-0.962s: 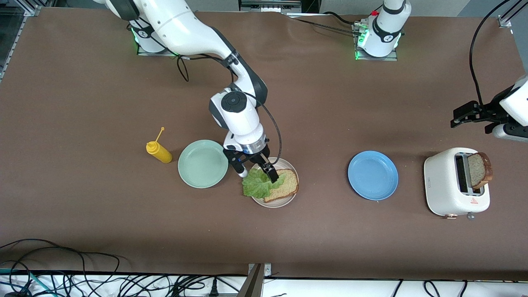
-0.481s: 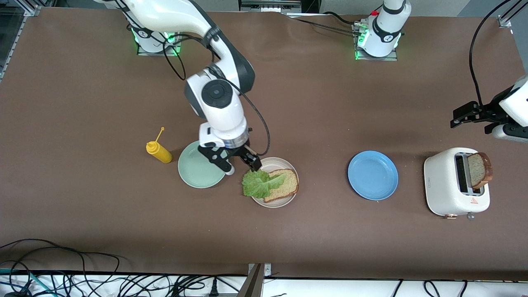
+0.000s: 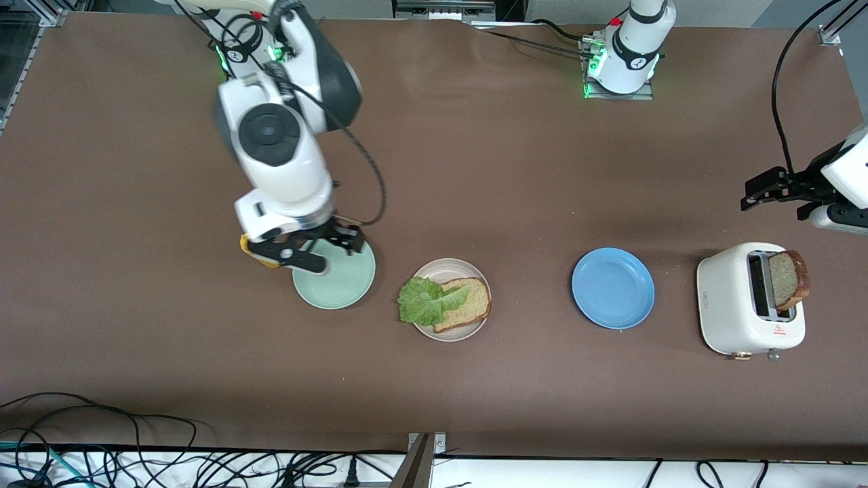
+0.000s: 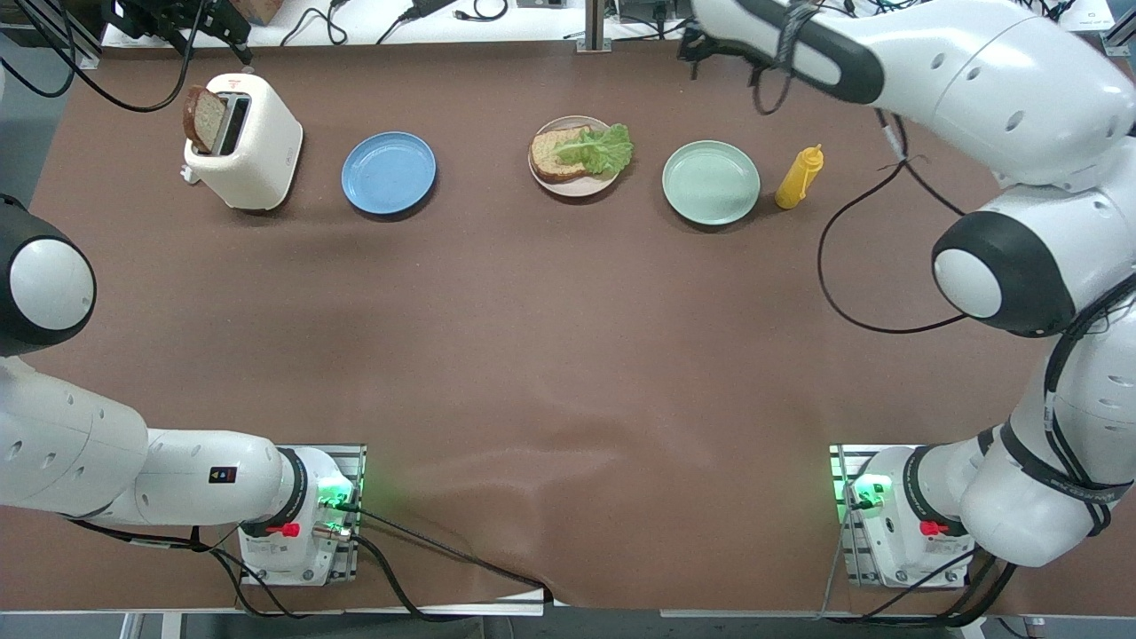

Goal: Make sandwich on beige plate with both arms
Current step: 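Move the right gripper to the mustard while the left gripper grasps the slice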

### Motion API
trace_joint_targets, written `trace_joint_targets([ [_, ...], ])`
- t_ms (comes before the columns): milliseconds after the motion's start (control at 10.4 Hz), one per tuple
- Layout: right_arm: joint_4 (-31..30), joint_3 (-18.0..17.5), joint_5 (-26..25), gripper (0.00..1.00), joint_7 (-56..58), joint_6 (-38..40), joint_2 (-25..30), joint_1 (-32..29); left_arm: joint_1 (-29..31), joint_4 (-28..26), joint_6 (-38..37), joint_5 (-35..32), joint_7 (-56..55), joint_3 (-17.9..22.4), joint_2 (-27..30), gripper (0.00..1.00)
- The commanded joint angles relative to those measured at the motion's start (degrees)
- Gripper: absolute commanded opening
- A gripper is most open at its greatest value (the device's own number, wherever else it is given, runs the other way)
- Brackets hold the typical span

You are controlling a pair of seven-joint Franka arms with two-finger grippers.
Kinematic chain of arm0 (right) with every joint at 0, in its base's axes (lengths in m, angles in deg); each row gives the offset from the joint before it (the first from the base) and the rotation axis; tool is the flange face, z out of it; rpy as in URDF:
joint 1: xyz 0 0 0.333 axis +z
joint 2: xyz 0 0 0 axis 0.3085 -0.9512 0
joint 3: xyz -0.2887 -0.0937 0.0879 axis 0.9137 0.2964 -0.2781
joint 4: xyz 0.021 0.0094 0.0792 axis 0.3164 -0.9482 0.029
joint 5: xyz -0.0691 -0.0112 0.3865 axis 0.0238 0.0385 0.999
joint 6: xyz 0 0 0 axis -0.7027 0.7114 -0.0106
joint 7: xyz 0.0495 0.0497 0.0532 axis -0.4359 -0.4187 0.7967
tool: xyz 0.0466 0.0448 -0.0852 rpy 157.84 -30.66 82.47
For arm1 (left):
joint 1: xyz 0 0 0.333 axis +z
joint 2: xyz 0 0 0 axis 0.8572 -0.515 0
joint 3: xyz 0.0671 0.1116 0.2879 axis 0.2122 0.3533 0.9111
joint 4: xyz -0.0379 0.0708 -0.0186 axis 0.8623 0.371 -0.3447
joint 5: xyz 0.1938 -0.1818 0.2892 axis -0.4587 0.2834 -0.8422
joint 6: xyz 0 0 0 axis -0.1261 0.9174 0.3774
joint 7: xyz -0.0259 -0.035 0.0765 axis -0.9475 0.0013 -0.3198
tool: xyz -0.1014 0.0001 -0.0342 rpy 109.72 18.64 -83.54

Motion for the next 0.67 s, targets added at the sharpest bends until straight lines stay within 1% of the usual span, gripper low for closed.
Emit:
trace_joint_targets([
  [0,-5.3,6.1,3.6,1.00,22.1,3.0,4.8,-2.0,0.5,0.8,2.6,-3.8,1.6,0.2,-2.1,1.00],
  [96,-6.4,9.6,6.8,1.00,31.1,3.7,5.0,-3.3,1.0,0.8,4.5,-6.0,1.6,0.2,-2.8,1.00],
  [288,-9.6,15.2,15.0,1.00,46.0,4.5,5.0,-5.6,2.3,0.9,7.3,-7.4,1.7,0.2,-5.9,1.00],
  [385,-12.1,16.5,19.4,1.00,54.3,4.1,4.9,-8.1,3.4,0.9,9.0,-7.5,1.7,0.3,-8.1,1.00],
  [481,-14.4,16.6,23.5,1.00,62.3,3.8,4.9,-10.9,4.5,1.6,10.8,-7.4,1.8,0.4,-11.0,1.00],
  [577,-16.2,16.6,26.3,1.00,69.6,3.5,4.9,-13.5,6.3,3.8,11.1,-7.4,3.5,0.4,-13.7,1.00],
])
